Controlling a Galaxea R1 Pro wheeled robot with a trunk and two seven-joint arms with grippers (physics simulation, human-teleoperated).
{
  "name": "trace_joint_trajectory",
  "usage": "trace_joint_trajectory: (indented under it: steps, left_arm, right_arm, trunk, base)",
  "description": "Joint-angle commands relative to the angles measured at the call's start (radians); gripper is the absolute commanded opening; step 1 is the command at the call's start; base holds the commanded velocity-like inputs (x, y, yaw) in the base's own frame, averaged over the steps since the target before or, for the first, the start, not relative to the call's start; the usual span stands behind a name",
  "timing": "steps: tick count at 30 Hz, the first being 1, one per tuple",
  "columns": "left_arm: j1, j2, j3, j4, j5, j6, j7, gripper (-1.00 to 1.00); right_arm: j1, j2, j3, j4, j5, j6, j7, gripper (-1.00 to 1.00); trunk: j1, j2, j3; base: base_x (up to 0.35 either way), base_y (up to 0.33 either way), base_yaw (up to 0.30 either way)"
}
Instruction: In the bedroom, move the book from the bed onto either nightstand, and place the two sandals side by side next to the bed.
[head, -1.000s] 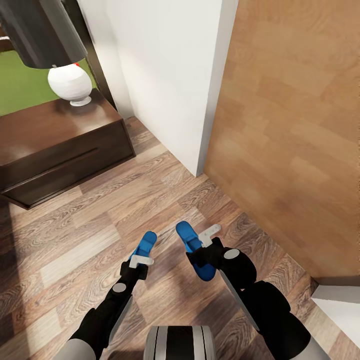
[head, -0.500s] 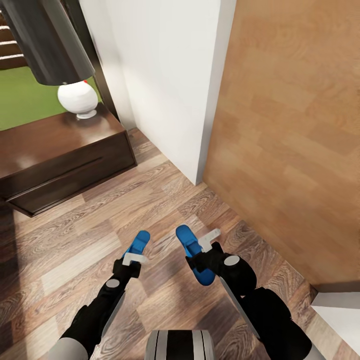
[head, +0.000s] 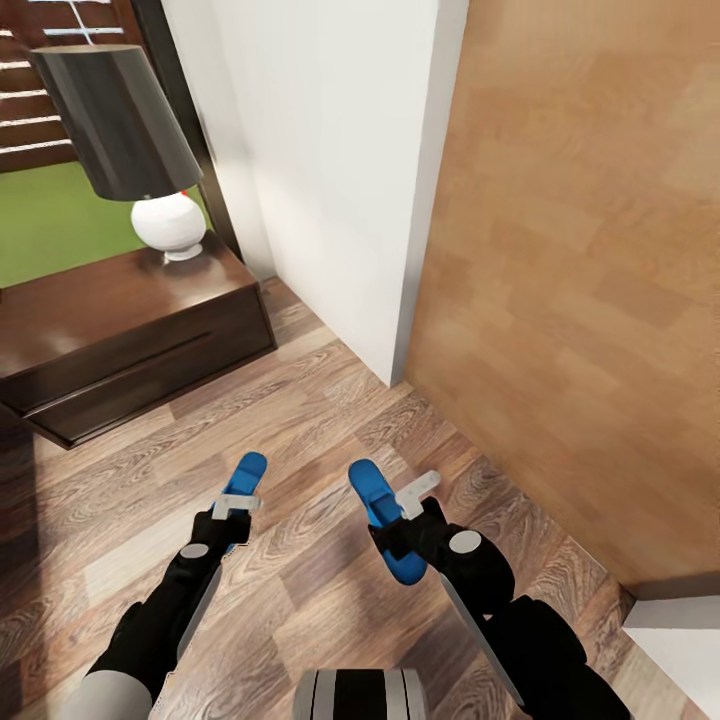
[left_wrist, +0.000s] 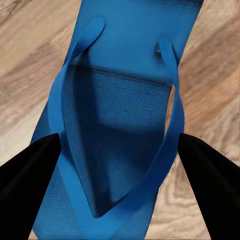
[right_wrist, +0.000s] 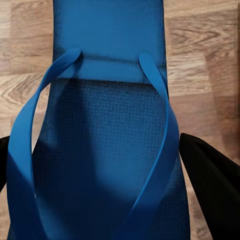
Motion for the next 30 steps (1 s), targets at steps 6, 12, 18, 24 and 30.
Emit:
trace_joint_trajectory:
  steps: [6,12,18,24,30]
  left_arm:
    - [0.001,0.024,0.002,-0.203,-0.006,0.164,0.001,-1.0]
    - [0.013,0.041,0.004,-0.293,-0.01,0.226,0.0,-1.0]
    - [0.02,0.052,0.019,-0.31,-0.012,0.238,0.0,-1.0]
    - [0.022,0.056,0.023,-0.314,-0.014,0.247,0.0,-1.0]
    - [0.022,0.057,0.024,-0.313,-0.015,0.261,0.0,-1.0]
  right_arm:
    - [0.002,0.0,-0.01,0.002,0.003,0.004,0.002,-1.0]
    - [0.002,0.0,-0.06,0.003,0.002,0.004,0.004,-1.0]
    - [0.002,0.0,-0.073,0.003,0.003,0.004,0.005,-1.0]
    - [0.002,0.0,-0.075,0.009,0.002,0.004,0.006,-1.0]
    - [0.002,0.0,-0.075,0.018,0.002,0.003,0.005,-1.0]
  trunk:
    - [-0.003,0.001,0.023]
    - [-0.005,0.003,0.046]
    - [-0.008,0.004,0.069]
    - [-0.011,0.005,0.092]
    - [-0.014,0.007,0.115]
  base:
    - [0.0,0.0,0.0]
    - [0.0,0.0,0.0]
    - [0.0,0.0,0.0]
    - [0.0,0.0,0.0]
    - [0.0,0.0,0.0]
